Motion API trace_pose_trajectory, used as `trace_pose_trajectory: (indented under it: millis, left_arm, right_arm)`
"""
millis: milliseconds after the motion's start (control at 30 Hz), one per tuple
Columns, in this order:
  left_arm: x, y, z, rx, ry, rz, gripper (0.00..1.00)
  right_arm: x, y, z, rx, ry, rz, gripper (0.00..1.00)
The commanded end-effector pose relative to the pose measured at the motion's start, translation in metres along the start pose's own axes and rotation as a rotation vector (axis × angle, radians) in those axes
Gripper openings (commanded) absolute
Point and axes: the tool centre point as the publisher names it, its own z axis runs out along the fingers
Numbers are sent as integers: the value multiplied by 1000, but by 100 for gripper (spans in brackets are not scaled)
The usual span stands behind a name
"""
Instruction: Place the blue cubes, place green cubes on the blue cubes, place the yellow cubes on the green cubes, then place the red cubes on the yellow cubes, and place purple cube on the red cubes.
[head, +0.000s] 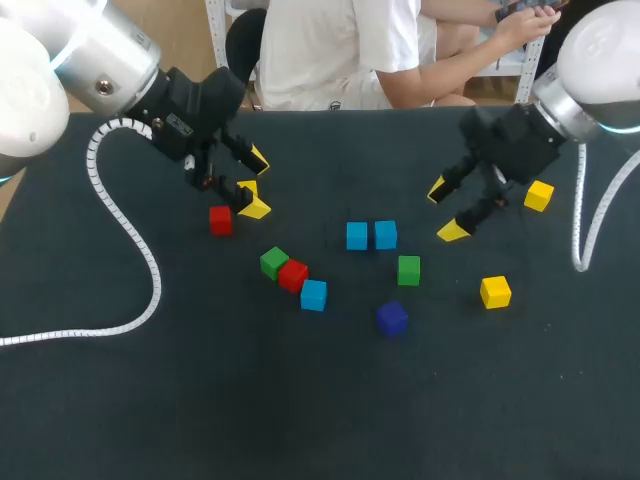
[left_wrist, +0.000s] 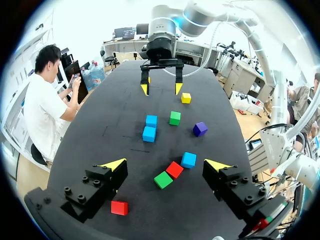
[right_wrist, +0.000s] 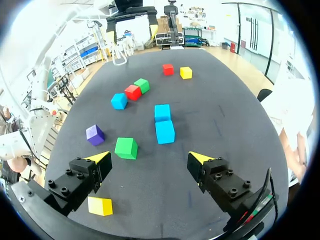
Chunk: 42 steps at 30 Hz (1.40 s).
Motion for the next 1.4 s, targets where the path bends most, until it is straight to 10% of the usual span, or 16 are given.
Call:
trace_pose_trajectory:
  millis: [33,700,933,1400]
  left_arm:
    - [0,0,0,1,3,-1,100]
    - [0,0,0,1,3,-1,100]
    - [-25,-21,13,6,306,23,100]
    - [-17,-76,42,74,456,98,100]
  right_arm:
    - [1,-1,-1,-3,-3,-1,100]
    - [1,-1,-1,-3,-3,-1,100]
    - [1,-1,-1,-3,-3,-1,100]
    - [1,-1,-1,-3,-3,-1,100]
